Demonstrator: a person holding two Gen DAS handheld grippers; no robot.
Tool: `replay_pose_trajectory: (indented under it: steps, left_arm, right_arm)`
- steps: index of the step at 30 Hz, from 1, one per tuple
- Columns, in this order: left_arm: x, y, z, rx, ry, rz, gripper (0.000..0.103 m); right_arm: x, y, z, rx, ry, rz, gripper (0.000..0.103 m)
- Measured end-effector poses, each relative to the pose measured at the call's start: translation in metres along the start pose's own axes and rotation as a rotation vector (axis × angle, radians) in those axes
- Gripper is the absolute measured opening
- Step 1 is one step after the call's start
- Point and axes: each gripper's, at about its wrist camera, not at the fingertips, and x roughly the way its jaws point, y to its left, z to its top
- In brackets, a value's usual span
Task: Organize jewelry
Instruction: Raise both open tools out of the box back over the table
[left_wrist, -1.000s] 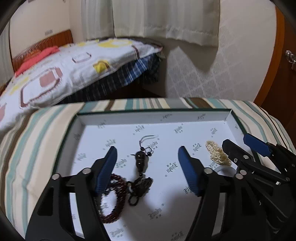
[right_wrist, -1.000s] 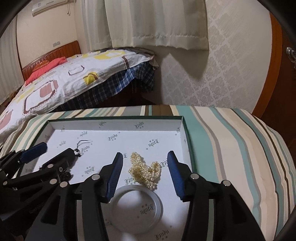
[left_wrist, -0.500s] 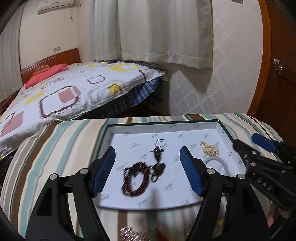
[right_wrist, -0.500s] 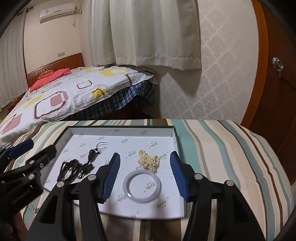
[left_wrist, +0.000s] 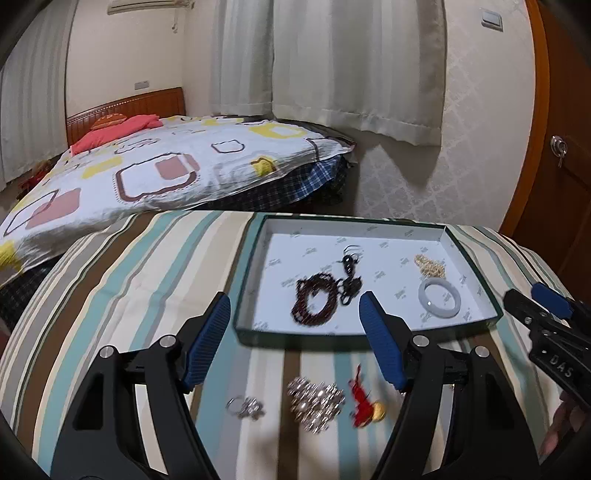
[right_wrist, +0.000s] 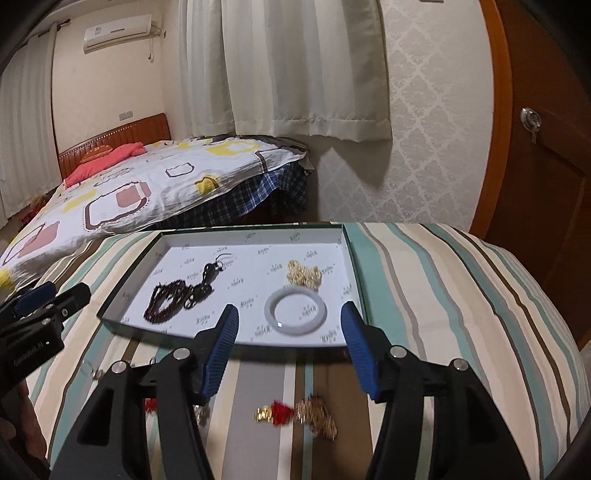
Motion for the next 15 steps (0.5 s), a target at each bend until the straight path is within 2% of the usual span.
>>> replay_pose_trajectory:
  steps: [8, 15]
  left_arm:
    - [-0.014, 0.021, -0.033, 0.013, 0.031, 0.036, 0.071]
    - [-0.012, 0.038, -0.068, 0.006, 0.105, 0.063, 0.071]
  right_arm:
    - [-0.019, 0.001, -0.034, -0.006, 0.003, -0.011, 0.058]
    - [-0.025, 0.004, -0.062, -0.020, 0.018, -0.011, 0.058]
